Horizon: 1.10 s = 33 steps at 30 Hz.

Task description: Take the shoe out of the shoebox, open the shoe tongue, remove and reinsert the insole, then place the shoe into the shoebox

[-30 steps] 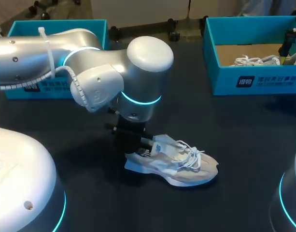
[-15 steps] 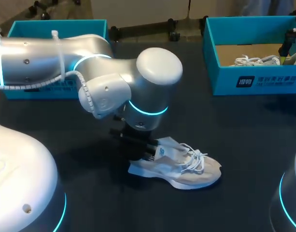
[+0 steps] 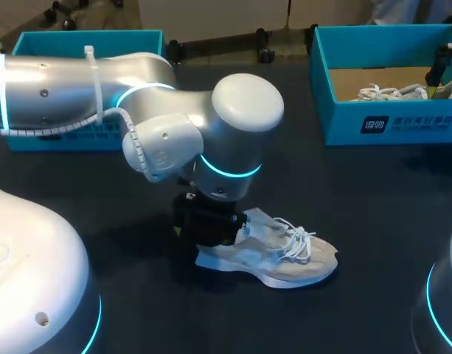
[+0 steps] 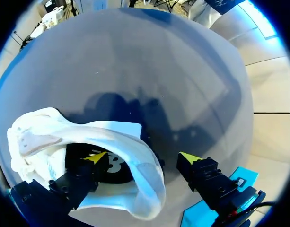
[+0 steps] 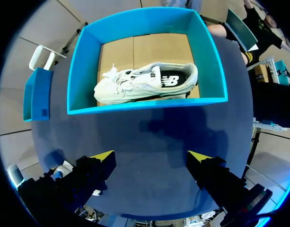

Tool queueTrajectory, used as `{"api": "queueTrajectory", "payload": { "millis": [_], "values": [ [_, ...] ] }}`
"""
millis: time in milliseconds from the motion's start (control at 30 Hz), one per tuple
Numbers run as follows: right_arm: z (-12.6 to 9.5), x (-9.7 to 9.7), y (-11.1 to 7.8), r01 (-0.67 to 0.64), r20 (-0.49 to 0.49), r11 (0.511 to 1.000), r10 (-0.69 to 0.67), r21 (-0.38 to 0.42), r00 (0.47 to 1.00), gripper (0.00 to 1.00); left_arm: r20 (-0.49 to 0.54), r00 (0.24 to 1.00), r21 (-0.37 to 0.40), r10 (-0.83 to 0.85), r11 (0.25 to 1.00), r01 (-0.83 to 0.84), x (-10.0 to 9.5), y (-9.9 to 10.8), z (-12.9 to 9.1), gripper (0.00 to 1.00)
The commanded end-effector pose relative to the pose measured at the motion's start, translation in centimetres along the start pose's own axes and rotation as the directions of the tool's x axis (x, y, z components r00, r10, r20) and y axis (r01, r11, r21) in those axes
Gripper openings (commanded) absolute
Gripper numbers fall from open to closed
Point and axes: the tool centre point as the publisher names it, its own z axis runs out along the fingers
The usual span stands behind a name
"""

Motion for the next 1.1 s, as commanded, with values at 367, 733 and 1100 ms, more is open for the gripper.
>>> {"api": "queueTrajectory", "payload": {
  "millis": [367, 733, 1100],
  "values": [
    [0.0, 0.0, -0.1, 0.000, -0.001, 1.000, 0.000, -0.002, 1.000, 1.00, 0.163, 0.984, 0.146, -0.078, 0.988, 0.054, 6.3, 0.1, -7.0, 1.00],
    [0.0, 0.0, -0.1, 0.000, -0.001, 1.000, 0.000, -0.002, 1.000, 1.00, 0.262, 0.937, 0.312, -0.230, 0.939, 0.143, 9.4, 0.0, -9.1, 1.00],
    [0.0, 0.0, -0.1, 0.000, -0.001, 1.000, 0.000, -0.002, 1.000, 1.00, 0.294, 0.907, 0.371, -0.302, 0.910, 0.183, 10.3, -0.7, -9.8, 1.00]
  ]
}}
